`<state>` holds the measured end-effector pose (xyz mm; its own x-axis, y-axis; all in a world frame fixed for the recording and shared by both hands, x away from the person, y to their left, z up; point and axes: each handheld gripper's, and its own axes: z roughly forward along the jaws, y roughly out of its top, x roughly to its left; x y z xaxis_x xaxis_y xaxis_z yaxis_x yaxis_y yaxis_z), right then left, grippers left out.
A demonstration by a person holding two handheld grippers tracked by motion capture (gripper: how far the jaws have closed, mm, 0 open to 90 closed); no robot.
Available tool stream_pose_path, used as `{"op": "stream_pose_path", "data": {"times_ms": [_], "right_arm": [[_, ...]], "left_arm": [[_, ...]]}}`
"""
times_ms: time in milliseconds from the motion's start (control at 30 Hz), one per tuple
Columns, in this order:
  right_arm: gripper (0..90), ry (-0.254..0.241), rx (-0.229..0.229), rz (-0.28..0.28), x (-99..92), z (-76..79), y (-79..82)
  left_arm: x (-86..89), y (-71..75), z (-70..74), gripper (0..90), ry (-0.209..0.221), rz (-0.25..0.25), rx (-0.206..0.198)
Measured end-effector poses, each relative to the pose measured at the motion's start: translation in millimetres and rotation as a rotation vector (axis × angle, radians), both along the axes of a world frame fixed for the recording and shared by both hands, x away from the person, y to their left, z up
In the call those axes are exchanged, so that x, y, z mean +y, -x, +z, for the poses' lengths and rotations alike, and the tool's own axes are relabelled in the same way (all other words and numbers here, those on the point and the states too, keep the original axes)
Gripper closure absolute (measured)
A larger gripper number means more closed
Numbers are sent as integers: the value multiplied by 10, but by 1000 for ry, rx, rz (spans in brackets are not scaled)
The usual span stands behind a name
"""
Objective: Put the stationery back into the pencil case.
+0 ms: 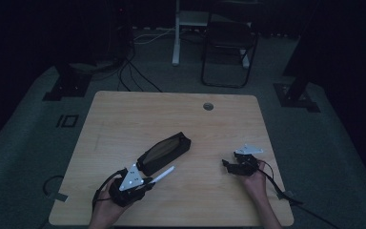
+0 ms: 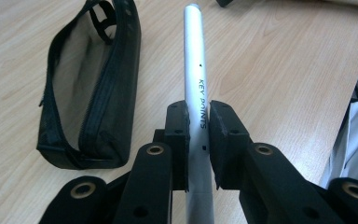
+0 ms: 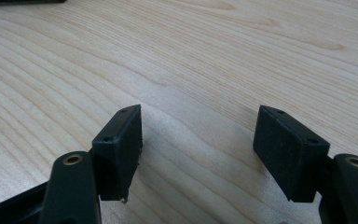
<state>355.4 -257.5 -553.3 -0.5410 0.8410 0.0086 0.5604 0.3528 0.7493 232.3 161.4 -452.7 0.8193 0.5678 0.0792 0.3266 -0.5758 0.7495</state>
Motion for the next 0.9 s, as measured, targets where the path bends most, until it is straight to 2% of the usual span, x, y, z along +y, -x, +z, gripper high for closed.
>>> {"op": "stream_pose_path", "data": {"times_ms": [467, 900], "right_arm": [[327, 0, 0, 0, 0, 0, 0], [327, 1, -1, 0, 0, 0, -1]], "left_arm": [[37, -9, 187, 789, 42, -27, -5], [78, -31, 353, 789, 44, -23, -41]]}}
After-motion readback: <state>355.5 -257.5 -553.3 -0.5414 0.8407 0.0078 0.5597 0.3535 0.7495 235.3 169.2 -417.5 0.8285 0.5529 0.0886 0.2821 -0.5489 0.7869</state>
